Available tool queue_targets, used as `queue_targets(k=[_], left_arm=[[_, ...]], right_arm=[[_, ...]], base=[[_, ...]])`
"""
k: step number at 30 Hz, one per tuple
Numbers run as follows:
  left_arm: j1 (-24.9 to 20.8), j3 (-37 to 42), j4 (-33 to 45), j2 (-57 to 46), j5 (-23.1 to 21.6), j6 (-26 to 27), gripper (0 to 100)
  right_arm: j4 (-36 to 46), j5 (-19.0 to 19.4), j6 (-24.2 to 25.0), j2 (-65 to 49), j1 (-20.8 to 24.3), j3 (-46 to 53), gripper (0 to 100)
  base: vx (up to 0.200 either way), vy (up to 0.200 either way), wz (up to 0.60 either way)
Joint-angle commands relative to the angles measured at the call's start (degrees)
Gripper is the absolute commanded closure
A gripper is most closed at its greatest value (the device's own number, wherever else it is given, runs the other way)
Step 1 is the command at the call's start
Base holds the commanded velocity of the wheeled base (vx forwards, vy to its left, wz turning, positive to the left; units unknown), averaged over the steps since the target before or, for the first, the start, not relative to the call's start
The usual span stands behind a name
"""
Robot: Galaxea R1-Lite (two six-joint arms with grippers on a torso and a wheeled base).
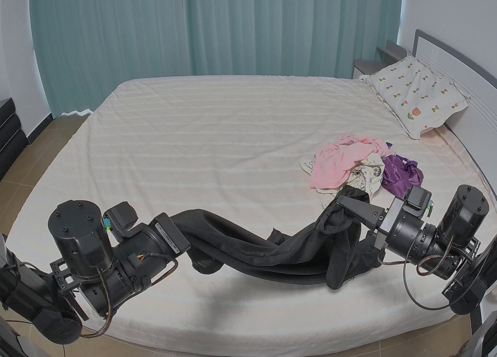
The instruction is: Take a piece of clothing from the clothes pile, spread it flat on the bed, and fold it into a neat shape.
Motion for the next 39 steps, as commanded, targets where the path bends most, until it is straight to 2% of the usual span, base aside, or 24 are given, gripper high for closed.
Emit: queue_targets(k=[1,19,28,33,39], left_arm=[[-0.02,0.0,-0.04,-0.05,0.01,-0.03,100],[-0.02,-0.09,0.05,0.39,0.01,-0.03,100],[-0.2,-0.09,0.05,0.47,-0.51,-0.38,100],[-0.37,0.09,0.05,0.39,-0.51,-0.47,100],[-3.01,0.61,0.05,-0.32,0.1,-0.47,100]], right_arm=[[-0.67,0.08,0.0,-0.46,0.06,0.05,100],[-0.58,-0.01,-0.09,-1.78,0.24,0.14,100],[-0.58,-0.01,-0.09,-1.87,0.24,0.23,100],[-0.67,0.08,-0.18,-2.31,0.41,0.67,100],[-0.58,1.13,-0.09,-7.49,0.41,2.87,100]], base=[[0.0,0.2,0.0],[0.0,0.2,0.0],[0.0,0.0,0.0],[-0.2,0.0,0.0],[-0.2,0.0,0.0]])
